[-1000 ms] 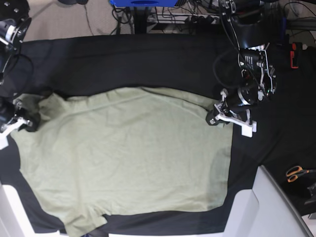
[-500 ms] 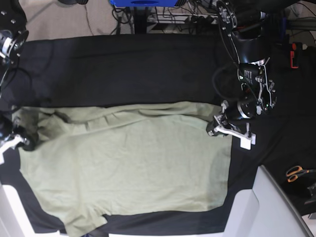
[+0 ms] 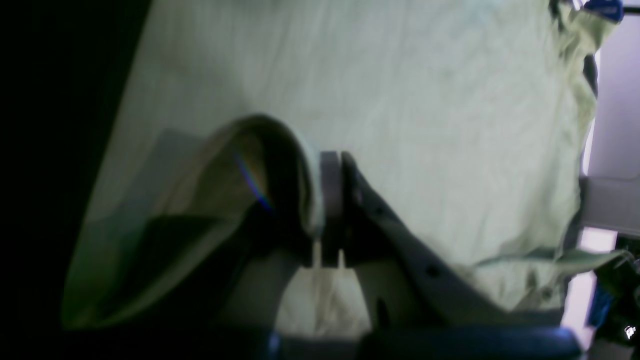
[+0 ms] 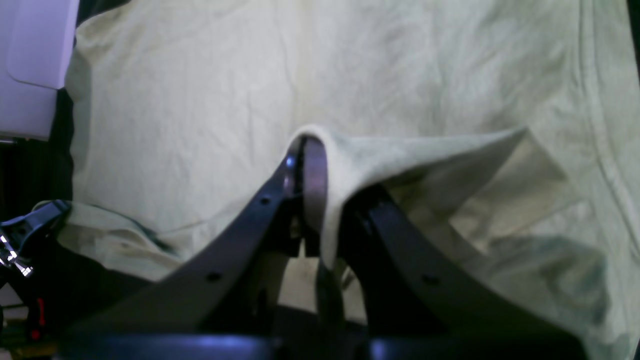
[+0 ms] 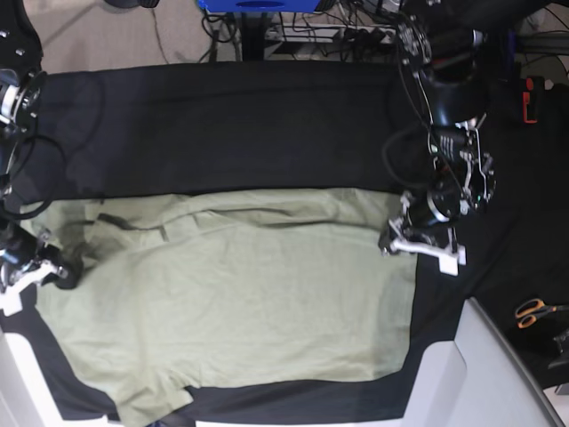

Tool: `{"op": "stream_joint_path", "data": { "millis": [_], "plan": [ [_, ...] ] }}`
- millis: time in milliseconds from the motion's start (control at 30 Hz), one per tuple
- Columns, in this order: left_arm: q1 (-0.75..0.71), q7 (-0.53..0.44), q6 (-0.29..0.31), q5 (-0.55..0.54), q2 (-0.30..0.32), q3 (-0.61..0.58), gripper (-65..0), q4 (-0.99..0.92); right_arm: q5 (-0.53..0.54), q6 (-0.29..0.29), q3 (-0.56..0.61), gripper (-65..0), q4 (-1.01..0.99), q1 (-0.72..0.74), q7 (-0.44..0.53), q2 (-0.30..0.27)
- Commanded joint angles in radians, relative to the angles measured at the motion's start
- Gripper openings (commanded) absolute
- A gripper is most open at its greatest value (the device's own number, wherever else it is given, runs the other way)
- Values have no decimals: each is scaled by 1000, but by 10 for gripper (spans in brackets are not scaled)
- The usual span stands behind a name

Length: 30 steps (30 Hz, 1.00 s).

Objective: Fold the T-shirt properly
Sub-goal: 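Lift the shoulder edge with both grippers and fold it toward the hem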

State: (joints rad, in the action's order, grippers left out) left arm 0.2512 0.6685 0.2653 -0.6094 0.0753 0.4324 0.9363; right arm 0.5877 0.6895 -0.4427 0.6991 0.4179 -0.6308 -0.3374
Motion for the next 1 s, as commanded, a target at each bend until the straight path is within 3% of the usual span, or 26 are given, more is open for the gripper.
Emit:
{"op": "stream_joint_path", "data": {
  "millis": [0, 233, 400, 800, 967],
  "plan": [
    [33, -26, 10, -16, 10, -2, -650, 0, 22, 9, -1, -650, 15, 31, 36, -21],
    [76, -97, 10, -14, 11, -4, -650, -79, 22, 9, -1, -650, 14, 31, 121, -21],
    [83, -169, 10, -16, 11, -85, -650, -79, 22, 9, -1, -650, -45, 48, 173, -16],
    [104, -284, 10, -17, 11, -83, -650, -109, 24, 9, 37, -650, -143, 72, 319, -12],
    [132, -344, 10, -20, 13, -83, -650, -194, 27, -77, 40, -650, -143, 72, 368, -10]
  ]
}}
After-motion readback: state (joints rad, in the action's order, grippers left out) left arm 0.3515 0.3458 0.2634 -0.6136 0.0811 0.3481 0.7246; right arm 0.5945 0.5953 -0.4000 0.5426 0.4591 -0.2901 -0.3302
